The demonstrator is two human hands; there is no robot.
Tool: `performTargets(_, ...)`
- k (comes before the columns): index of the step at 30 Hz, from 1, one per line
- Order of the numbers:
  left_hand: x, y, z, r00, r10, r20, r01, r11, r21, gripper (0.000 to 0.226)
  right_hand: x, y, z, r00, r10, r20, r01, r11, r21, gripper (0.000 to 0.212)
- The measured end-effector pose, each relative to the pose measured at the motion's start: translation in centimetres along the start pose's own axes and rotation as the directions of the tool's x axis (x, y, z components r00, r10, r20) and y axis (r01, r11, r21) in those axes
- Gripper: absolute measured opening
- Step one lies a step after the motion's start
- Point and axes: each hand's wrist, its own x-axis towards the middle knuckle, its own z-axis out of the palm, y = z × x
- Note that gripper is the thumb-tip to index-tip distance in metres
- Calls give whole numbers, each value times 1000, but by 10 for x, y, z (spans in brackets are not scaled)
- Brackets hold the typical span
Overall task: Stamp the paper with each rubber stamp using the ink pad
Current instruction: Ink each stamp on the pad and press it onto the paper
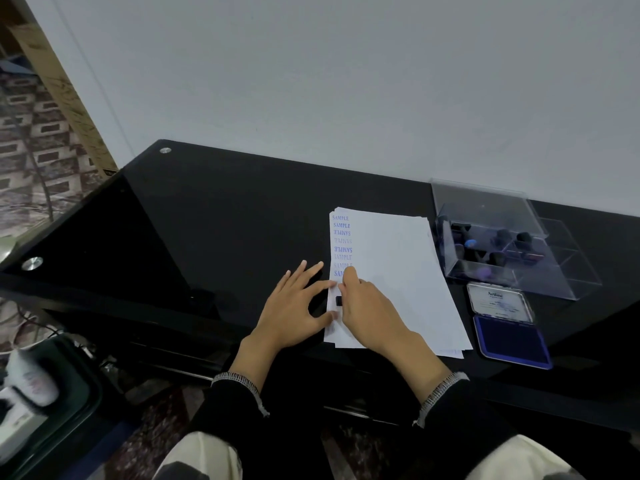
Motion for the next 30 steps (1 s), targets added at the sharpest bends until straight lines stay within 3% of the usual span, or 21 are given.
performTargets(3, -2, 3, 0, 1000, 3, 29, -4, 999, 37, 71, 7, 1, -6, 999, -18, 43, 17, 1000, 11, 13)
performTargets(10, -3, 5, 0, 1000, -10, 25, 9, 999, 53, 73, -7, 2, 6, 1000, -13, -23, 12, 999, -51, 10)
performTargets(14, -4, 7, -1, 1000, -7, 27, 6, 999, 48, 72, 2, 1, 0, 1000, -10, 13, 11, 997, -79, 16)
performTargets(17, -2, 6, -2, 999, -27, 40, 27, 1000, -7, 58, 5, 0, -4, 999, -14, 30, 17, 996, -89, 14)
performTargets(20, 5, 10, -6, 987, -153, -47, 142, 972, -187, 42, -3, 0, 0, 1000, -18, 0, 18, 998, -60, 10)
performTargets(23, 13, 17, -12, 938, -329, -106, 272, 892, -360, 33, -6, 1, 3, 1000, -12, -13, 11, 999, -51, 10)
performTargets(30, 25, 25, -31, 836, -526, 158, 452, 496, -741, 27, -6, 1, 2, 1000, -14, -18, 13, 998, -57, 10)
